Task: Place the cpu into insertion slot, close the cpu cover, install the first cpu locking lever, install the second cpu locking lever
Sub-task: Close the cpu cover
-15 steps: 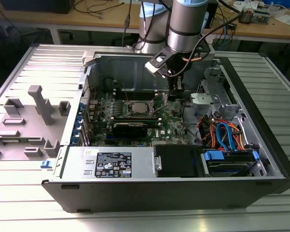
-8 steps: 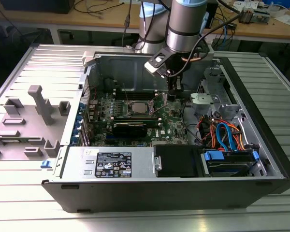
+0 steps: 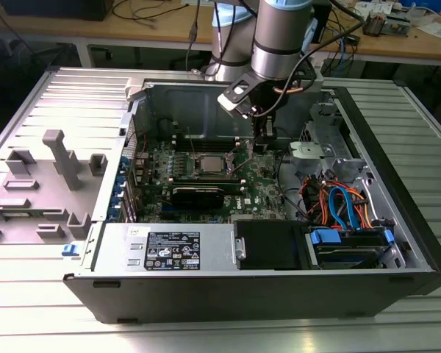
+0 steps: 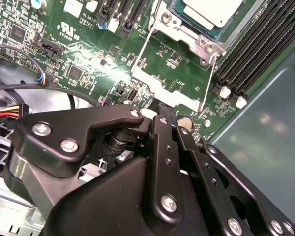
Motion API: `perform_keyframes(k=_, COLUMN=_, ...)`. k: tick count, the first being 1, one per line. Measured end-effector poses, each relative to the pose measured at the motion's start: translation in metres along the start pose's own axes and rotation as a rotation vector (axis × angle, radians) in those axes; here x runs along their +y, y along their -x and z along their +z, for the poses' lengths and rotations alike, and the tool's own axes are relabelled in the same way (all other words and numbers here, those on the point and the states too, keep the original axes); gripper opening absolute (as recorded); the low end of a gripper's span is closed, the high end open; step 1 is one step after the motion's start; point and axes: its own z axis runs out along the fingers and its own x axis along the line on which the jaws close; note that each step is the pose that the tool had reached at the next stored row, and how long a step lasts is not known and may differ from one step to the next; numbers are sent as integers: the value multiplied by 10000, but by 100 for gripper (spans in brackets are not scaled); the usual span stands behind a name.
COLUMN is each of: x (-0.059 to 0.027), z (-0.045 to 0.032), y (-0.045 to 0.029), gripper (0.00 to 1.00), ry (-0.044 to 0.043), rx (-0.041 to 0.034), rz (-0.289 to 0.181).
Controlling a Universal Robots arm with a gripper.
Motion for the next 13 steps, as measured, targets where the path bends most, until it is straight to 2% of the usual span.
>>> perform_keyframes(k=5, x=-43, z=7, y=-2, gripper=11, ry=1, rx=5, rz=-1)
perform_keyframes(k=13, x=-63, z=8, y=-2, gripper=11, ry=1, rx=6, rz=-1)
